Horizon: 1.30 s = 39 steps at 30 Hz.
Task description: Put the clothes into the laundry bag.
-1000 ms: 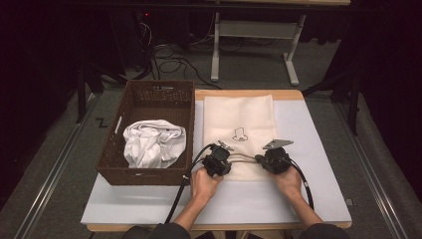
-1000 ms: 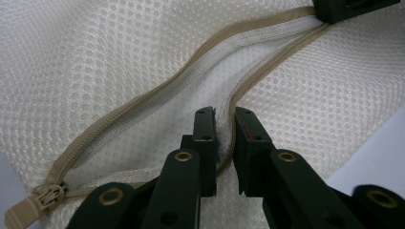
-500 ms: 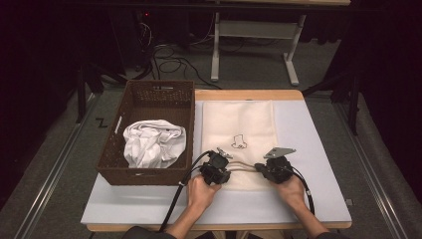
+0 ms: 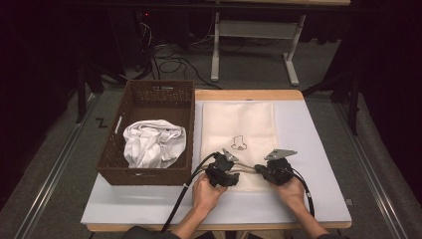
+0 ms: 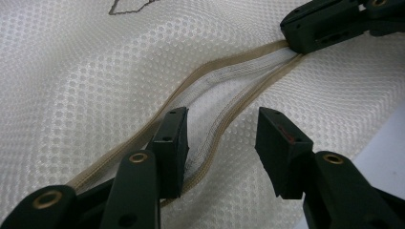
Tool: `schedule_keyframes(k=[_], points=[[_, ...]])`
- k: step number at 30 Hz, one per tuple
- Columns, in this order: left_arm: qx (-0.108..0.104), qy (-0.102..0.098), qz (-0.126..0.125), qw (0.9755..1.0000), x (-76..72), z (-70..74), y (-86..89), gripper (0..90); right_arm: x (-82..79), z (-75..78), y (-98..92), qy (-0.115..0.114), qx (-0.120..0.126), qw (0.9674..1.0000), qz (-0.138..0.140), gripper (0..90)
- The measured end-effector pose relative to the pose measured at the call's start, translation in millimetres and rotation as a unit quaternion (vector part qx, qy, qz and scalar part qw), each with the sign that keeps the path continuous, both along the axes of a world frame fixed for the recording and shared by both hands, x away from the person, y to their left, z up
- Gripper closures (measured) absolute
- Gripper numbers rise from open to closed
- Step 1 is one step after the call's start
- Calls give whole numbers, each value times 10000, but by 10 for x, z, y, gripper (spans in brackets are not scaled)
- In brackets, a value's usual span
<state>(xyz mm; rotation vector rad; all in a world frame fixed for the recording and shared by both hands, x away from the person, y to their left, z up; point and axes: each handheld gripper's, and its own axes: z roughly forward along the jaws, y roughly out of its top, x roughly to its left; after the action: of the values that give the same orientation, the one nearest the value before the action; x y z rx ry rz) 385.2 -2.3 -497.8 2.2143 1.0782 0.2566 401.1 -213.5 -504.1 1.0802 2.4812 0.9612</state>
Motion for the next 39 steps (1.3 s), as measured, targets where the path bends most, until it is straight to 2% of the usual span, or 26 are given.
schedule_keyframes(k=[2, 4, 6, 9, 12, 20, 26, 32, 37, 39], points=[[46, 3, 17, 10000, 8, -15, -10, 544, -1, 4, 1, -5, -19, 10000, -5, 885], [179, -43, 20, 9998, 10, -47, -33, 540, -3, 12, 10, -44, -37, 10000, 3, 849], [194, -76, 34, 9998, 6, -61, -42, 530, -1, 18, 25, -39, -25, 10000, 57, 811], [202, -129, 66, 9997, 0, -71, -46, 515, 2, 31, 71, -128, -131, 9997, 135, 751], [208, -195, 64, 9996, -13, -83, -47, 504, 11, 45, 120, -104, -114, 9998, 148, 696], [21, -407, 82, 9991, -54, -138, -3, 486, 66, 38, 264, -186, -278, 9992, 215, 596], [-65, -584, 55, 9983, -83, -175, 20, 483, 125, 29, 342, -62, -276, 9994, 176, 546], [-150, -708, 66, 9974, -109, -205, 39, 477, 185, -15, 360, 35, -306, 9994, 148, 500], [-234, -805, 86, 9964, -130, -231, 54, 477, 207, -30, 361, -35, -365, 9993, 107, 421], [-243, -839, 86, 9961, -136, -238, 56, 477, 218, -31, 353, -31, -375, 9992, 107, 424]])
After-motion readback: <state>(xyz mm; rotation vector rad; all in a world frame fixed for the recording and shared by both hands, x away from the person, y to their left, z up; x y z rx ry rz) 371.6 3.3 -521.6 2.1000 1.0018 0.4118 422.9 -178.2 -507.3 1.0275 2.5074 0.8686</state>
